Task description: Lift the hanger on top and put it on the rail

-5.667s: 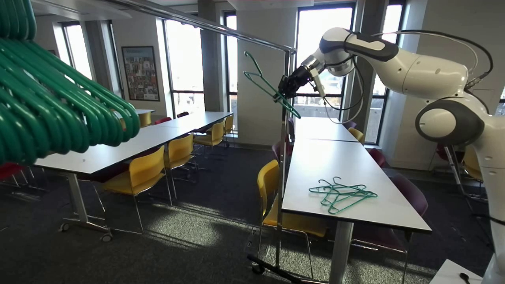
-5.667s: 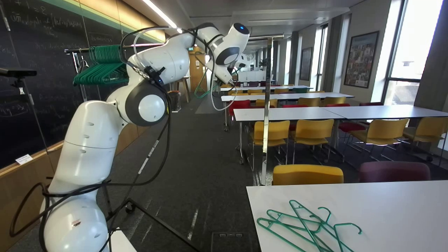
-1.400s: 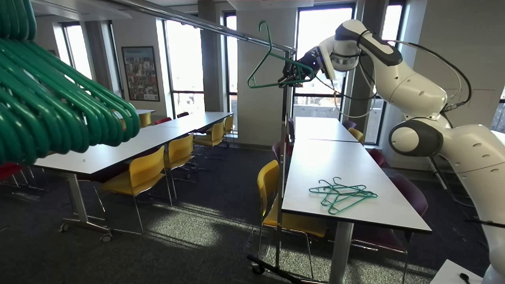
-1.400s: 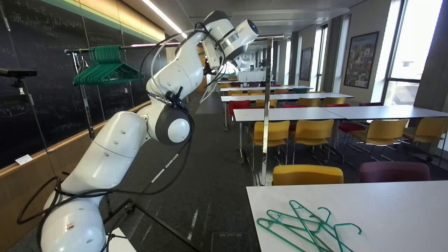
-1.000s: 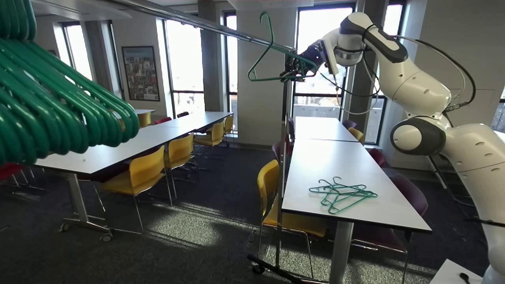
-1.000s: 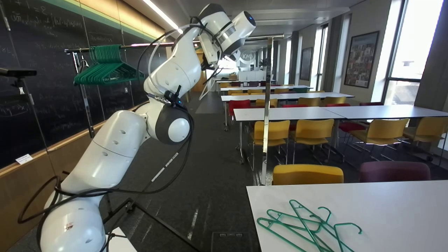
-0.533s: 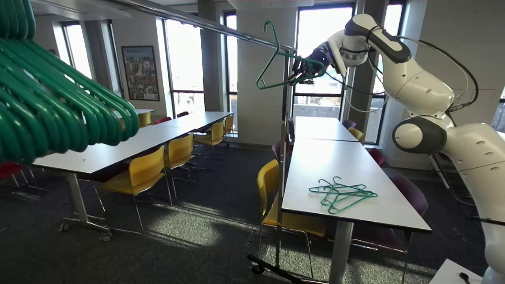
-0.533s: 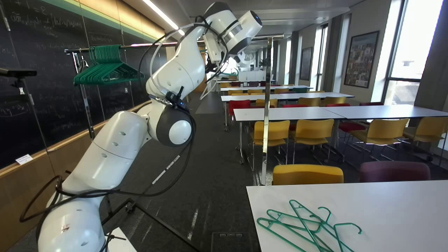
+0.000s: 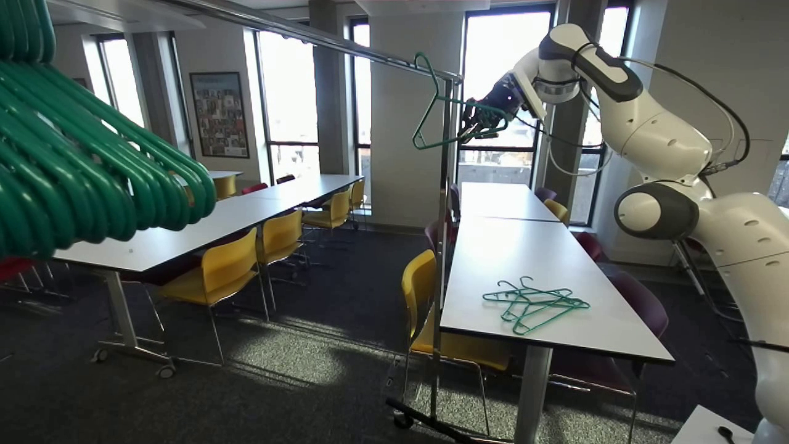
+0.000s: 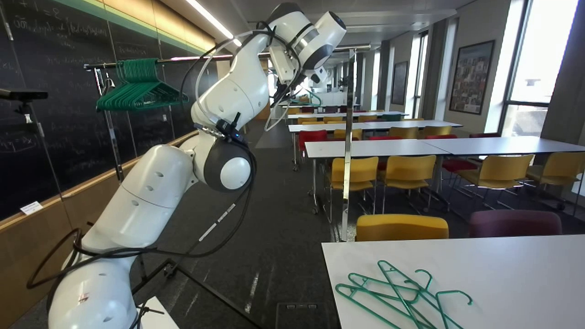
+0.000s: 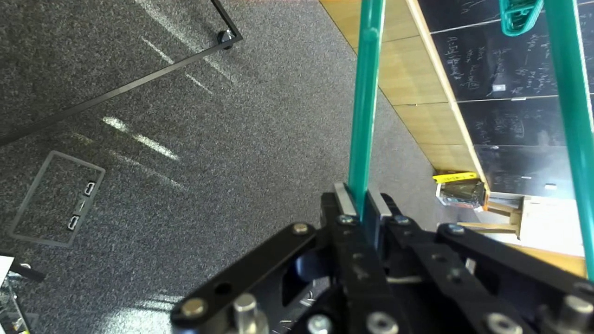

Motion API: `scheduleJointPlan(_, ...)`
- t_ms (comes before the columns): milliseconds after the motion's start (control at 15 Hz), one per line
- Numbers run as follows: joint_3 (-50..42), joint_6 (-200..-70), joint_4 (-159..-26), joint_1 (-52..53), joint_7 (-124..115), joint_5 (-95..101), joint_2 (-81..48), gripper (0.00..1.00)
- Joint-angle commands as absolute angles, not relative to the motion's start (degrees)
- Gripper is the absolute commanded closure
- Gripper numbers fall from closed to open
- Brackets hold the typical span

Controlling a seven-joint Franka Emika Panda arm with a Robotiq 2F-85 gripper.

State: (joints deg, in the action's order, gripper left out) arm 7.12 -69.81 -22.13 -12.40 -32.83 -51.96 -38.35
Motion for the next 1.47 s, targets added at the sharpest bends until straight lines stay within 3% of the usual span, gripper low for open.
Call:
scheduleJointPlan(0,8.09,-68.98,-20.59,-12.93,-29.91,-49.81,-37.71,0.98)
scheduleJointPlan(867,10.06,-78.87,-22.8,-8.58,-22.13,-44.91,-36.08,0.98)
scheduleJointPlan(1400,12.51,-78.2,-23.31,-8.49,-24.0,-45.52,-35.77,0.98)
